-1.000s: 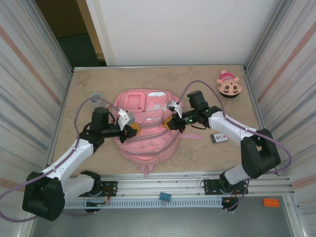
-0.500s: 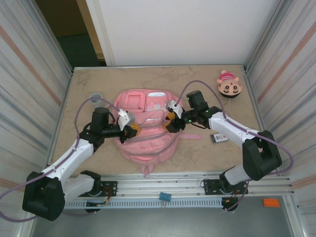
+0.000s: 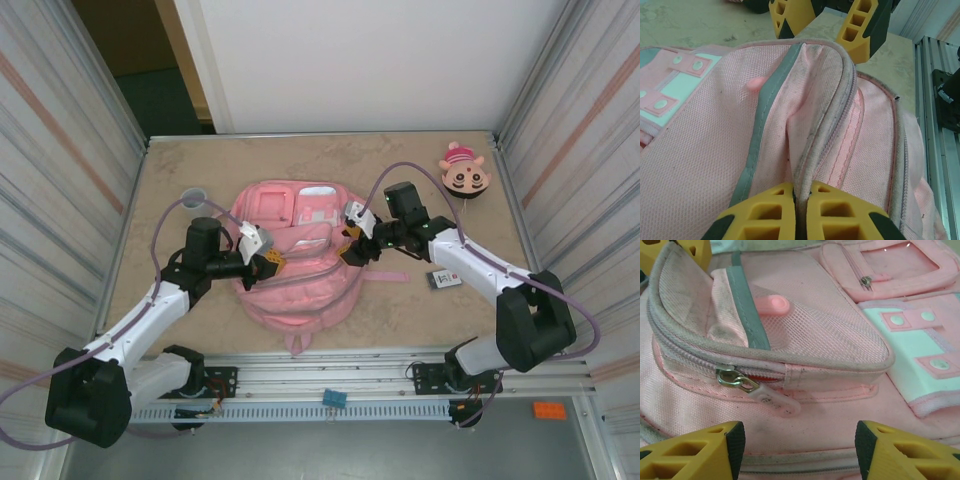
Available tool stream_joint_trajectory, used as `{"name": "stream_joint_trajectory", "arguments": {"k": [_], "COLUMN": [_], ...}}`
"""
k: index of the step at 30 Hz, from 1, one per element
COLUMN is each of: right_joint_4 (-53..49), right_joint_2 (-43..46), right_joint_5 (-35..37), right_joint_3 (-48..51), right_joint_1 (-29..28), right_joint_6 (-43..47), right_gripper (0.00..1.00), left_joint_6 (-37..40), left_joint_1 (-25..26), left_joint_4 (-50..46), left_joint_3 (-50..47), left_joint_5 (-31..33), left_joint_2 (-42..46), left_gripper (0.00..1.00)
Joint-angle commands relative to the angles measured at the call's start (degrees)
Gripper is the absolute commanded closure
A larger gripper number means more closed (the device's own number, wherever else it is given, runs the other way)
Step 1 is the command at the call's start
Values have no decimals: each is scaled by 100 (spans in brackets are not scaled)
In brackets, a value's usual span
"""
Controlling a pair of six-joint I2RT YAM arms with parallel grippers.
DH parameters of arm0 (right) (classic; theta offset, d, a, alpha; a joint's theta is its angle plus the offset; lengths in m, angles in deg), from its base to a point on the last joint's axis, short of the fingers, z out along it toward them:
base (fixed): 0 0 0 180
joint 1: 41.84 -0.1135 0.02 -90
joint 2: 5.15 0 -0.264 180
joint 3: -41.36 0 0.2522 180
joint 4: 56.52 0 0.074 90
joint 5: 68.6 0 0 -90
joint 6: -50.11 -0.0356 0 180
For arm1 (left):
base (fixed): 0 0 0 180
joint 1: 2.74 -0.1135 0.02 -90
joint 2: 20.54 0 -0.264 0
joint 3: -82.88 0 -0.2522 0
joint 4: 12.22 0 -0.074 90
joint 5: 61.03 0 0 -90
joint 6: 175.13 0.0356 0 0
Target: Pack the student bag
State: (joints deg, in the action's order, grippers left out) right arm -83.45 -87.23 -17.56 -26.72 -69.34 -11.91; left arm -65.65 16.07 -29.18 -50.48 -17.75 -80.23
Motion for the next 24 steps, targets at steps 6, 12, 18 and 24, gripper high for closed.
{"name": "stream_joint_trajectory", "arguments": {"k": [6, 12, 18, 24], "right_joint_4": [-230, -510, -440, -426], "right_joint_2": [-440, -350, -140, 222], "right_joint_5": [-637, -1103, -1095, -1085], "right_joint_3": [-429, -483, -381, -326], "right_joint_1": [-272, -286, -265, -307], "right_joint_6": [198, 46, -415, -891], "right_gripper": [48, 70, 99, 100], "left_joint_6": [23, -41, -96, -103], "left_joint_1": [-4, -5, 0, 120], "left_joint_4": [539, 658, 724, 438], "left_joint_3": [315, 283, 292, 381], "left_joint_5": [-496, -443, -308, 730], "left_joint_2": [104, 73, 52, 149], "left_gripper": [100, 100, 100, 100]}}
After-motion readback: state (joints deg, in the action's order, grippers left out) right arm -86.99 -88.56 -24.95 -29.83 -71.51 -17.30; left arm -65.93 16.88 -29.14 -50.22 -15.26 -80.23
